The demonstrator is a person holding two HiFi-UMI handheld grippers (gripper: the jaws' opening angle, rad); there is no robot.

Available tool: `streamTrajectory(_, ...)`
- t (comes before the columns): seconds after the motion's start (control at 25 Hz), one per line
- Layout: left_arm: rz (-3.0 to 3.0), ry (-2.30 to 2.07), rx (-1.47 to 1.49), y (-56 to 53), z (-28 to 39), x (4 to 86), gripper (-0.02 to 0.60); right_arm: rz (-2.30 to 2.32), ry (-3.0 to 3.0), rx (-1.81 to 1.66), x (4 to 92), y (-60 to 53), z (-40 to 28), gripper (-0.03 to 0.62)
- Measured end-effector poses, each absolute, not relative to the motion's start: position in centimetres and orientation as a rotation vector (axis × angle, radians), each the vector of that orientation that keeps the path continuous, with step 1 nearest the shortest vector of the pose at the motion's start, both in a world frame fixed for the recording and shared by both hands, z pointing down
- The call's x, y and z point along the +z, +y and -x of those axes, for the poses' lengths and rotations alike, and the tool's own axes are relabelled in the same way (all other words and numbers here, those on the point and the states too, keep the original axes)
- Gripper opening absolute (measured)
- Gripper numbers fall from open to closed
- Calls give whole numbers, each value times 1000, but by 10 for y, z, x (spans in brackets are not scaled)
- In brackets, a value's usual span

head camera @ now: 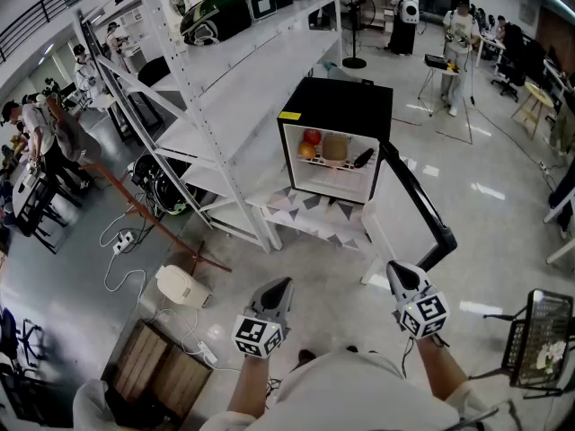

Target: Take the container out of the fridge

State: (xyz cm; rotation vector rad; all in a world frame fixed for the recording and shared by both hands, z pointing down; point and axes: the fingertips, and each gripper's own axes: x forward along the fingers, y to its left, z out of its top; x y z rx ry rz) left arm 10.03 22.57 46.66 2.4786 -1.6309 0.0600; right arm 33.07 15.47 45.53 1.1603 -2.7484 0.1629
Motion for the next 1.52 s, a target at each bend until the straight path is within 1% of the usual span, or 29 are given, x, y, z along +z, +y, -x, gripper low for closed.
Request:
streamTrajectory(0.64,-2502,-1584,72,224,-91,469,5,-1215,-2729,196,457,147,-324,6)
streamTrajectory(1.28,-2507,-1505,62,246,-56,491,5,-1212,-2658,194,475,178,-279,8)
streamTrajectory(1.52,-2532,-1487,44,253,-40,486,5,-1243,-2658,176,470,190,-264,6)
